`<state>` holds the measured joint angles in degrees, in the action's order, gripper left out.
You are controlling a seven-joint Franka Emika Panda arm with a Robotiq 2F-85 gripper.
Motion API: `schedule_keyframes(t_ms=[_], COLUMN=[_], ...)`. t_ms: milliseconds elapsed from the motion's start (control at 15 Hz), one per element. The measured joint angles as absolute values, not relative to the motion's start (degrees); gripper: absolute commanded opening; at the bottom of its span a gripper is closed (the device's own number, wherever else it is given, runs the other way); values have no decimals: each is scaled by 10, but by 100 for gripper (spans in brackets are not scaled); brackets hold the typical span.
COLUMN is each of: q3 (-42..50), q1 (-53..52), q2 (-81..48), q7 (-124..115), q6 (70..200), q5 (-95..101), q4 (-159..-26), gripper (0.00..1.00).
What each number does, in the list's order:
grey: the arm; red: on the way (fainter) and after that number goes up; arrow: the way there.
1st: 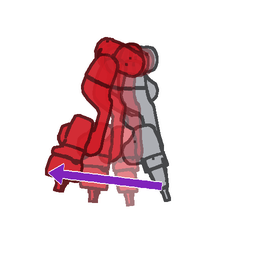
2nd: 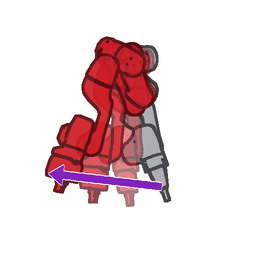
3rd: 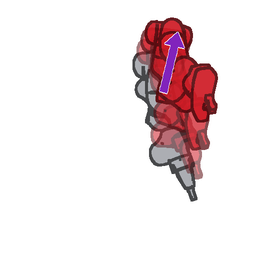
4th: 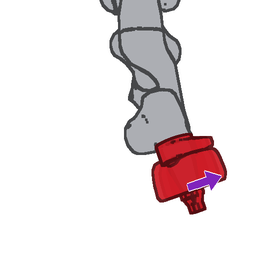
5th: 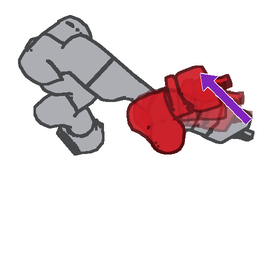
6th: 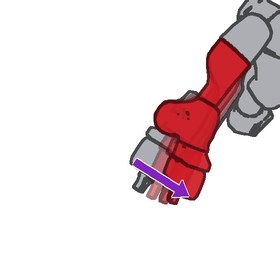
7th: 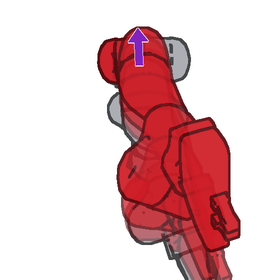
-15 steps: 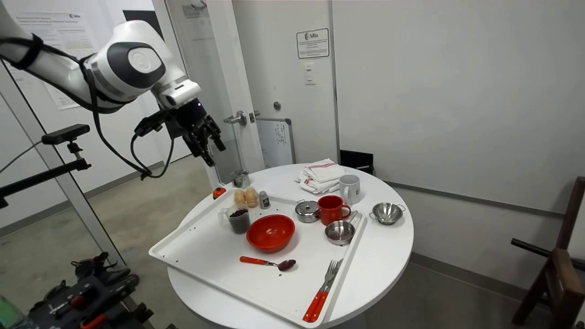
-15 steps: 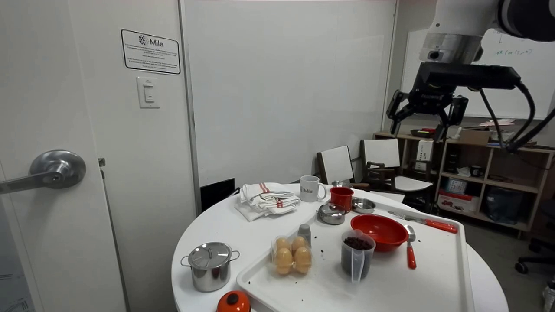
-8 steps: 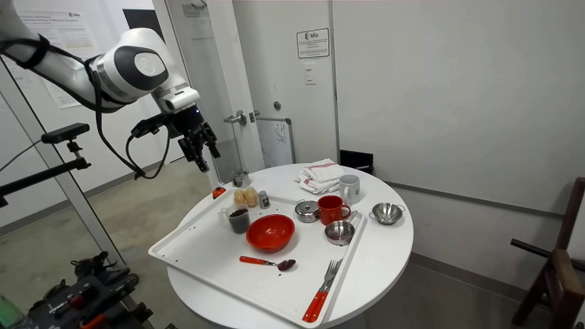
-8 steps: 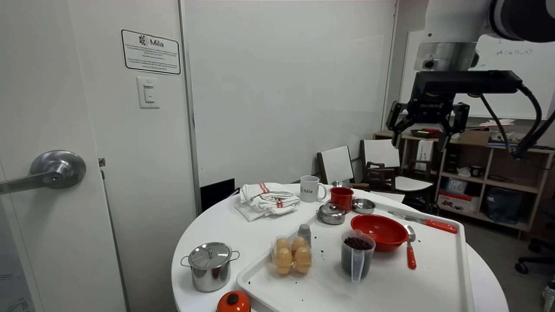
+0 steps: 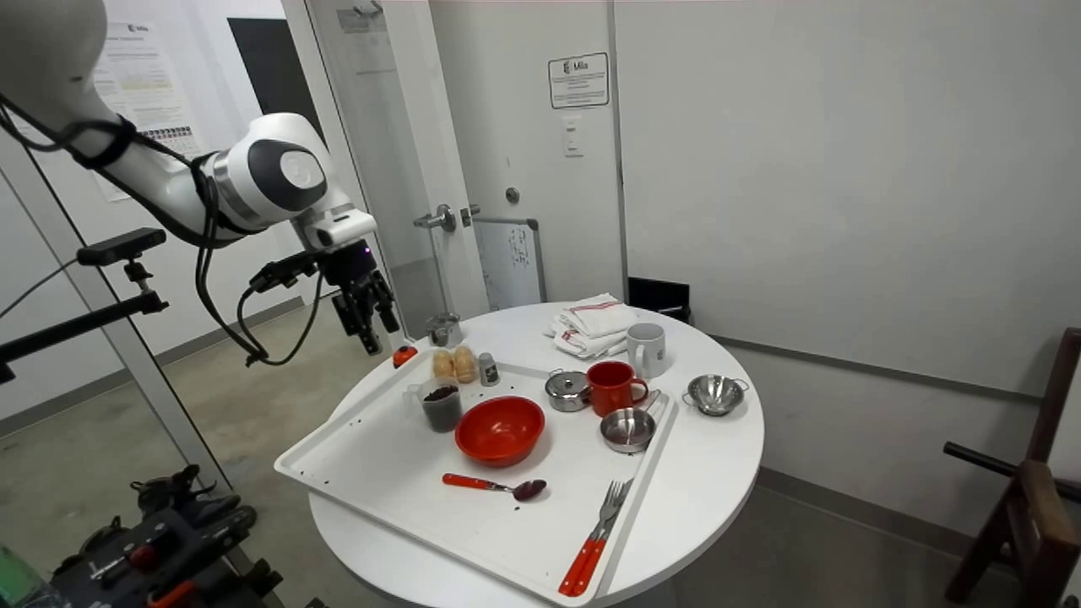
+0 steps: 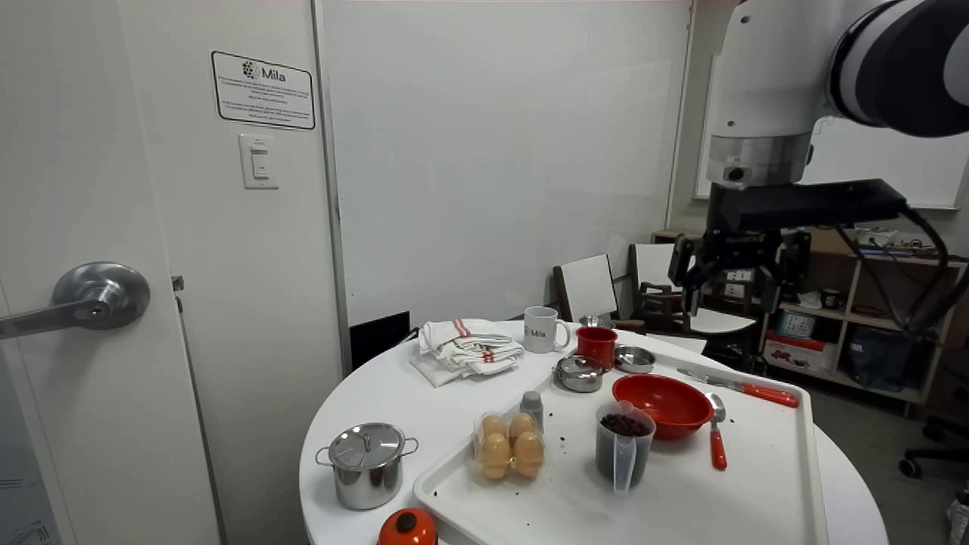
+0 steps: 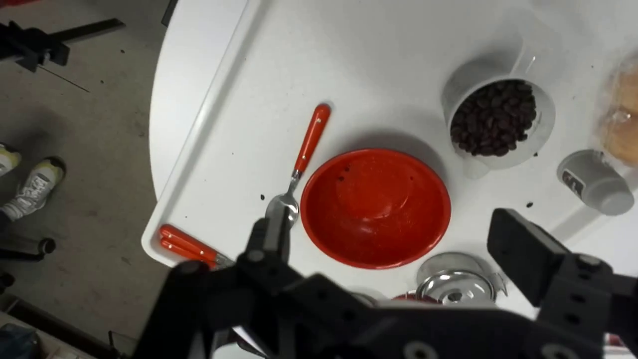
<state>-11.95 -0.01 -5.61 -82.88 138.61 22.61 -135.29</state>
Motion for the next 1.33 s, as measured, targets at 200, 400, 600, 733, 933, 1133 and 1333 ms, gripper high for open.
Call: schedule_keyframes(t_ms=[200,400,600,733,933,1133,1333], q3=[-96,-72,-52,-42,-32,-30,-30], q1=[-40,-72,-93,-103,-115,-125,-131], q2=[-112,-162,-203,-227,-260,-288,-313], q7=[-845,-852,-866,-869,-869,-867,-857], q6=[1386,1387,1391,1393,1394,1394,1393], q5=[229,226,210,197,178,155,136], q4=[-1321,-1281,-1247,-1227,-1199,-1172,-1149], gripper=[100,100,100,100,100,100,100])
